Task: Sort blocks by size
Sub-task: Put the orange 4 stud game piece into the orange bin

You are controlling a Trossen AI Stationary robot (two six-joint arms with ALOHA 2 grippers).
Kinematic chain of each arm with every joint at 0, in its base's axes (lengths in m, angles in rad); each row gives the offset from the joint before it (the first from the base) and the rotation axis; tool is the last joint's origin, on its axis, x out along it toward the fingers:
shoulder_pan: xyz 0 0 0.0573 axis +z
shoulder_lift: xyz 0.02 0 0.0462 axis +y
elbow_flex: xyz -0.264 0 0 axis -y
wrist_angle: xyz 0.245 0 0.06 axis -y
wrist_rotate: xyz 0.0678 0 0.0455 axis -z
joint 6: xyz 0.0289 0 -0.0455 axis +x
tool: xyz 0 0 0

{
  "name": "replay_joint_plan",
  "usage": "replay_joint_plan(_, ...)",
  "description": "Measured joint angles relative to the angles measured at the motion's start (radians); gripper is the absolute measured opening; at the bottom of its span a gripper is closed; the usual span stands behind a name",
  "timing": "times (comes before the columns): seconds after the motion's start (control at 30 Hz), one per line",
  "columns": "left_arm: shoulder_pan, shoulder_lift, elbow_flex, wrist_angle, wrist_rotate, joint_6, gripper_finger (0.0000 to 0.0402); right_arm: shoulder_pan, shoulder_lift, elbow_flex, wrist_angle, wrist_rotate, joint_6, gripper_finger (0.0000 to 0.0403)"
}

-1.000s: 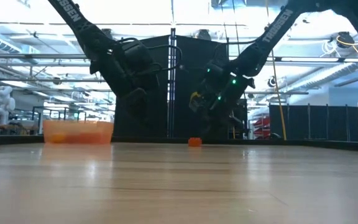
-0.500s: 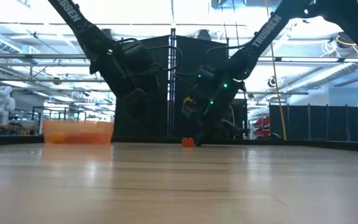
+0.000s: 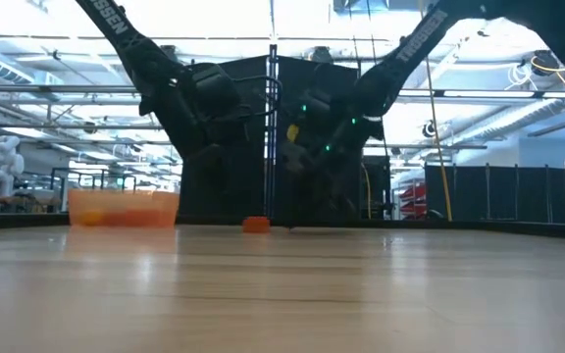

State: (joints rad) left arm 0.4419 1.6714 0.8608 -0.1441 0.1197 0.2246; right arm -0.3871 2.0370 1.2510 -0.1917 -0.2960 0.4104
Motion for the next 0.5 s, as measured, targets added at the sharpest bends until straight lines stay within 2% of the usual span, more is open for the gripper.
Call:
replay_joint_plan(0.13,-0.011,0.000,0.000,-0.032,0.012,0.068,0.0171,0.034,-0.053,0.000,-0.041,0.016,-0.011,0.0000)
replay_joint_plan(0.23,-0.028,0.000,0.000,-0.010,0.012,0.129,0.0194,0.050,-0.091,0.000,-0.073,0.053,-0.015,0.0000)
replay_joint_plan(0.33,-0.045,0.001,0.000,0.039,0.011,0.212,0.0232,0.060,-0.129,0.000,-0.112,0.058,-0.022,0.0000)
replay_joint_plan(0.5,-0.052,0.045,0.000,0.173,0.002,0.282,0.0318,0.079,-0.180,0.000,-0.197,0.088,-0.028,0.0000)
